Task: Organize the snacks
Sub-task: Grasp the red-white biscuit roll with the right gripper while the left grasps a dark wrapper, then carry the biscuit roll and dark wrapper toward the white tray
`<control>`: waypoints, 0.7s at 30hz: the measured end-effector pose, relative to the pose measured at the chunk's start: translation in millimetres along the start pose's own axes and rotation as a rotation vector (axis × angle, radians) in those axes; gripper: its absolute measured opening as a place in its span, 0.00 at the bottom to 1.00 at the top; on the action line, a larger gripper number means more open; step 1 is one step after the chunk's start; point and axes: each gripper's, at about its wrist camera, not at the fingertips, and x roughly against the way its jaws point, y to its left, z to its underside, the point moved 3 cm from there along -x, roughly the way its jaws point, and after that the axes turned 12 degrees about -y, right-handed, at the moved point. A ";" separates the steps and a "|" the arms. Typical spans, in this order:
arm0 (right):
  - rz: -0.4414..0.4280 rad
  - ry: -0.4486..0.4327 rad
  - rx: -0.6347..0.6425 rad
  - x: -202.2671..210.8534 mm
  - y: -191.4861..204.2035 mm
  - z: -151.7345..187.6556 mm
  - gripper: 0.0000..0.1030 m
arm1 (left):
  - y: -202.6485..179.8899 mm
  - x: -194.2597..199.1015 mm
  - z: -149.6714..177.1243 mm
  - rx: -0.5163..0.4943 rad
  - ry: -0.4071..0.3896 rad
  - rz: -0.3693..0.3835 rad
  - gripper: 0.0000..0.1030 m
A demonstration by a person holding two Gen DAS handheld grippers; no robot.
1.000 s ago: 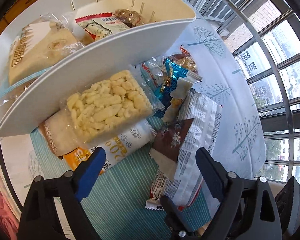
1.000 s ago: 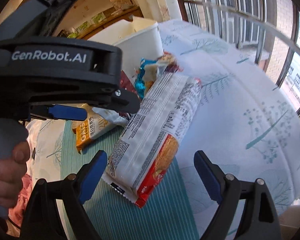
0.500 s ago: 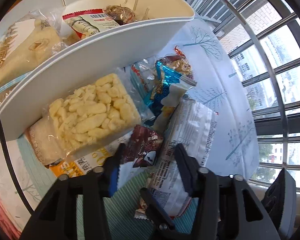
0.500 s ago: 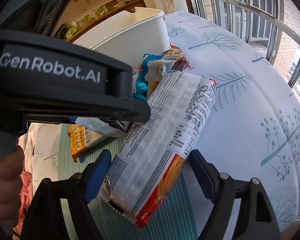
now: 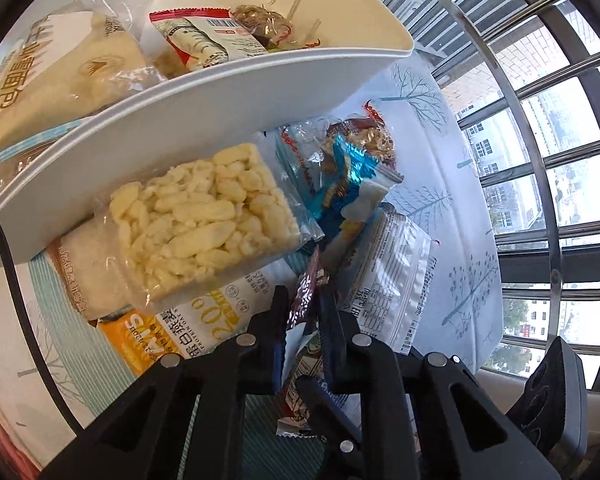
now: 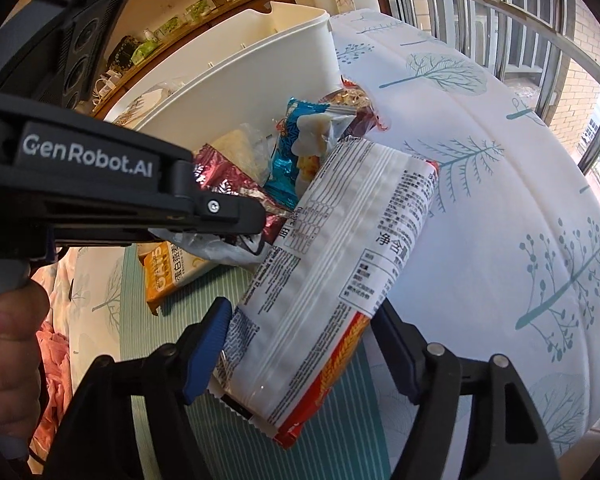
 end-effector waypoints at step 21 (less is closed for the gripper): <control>0.068 0.002 -0.187 49.4 -11.2 12.5 0.61 | 16.8 93.8 27.0 -0.021 -0.046 -0.015 0.11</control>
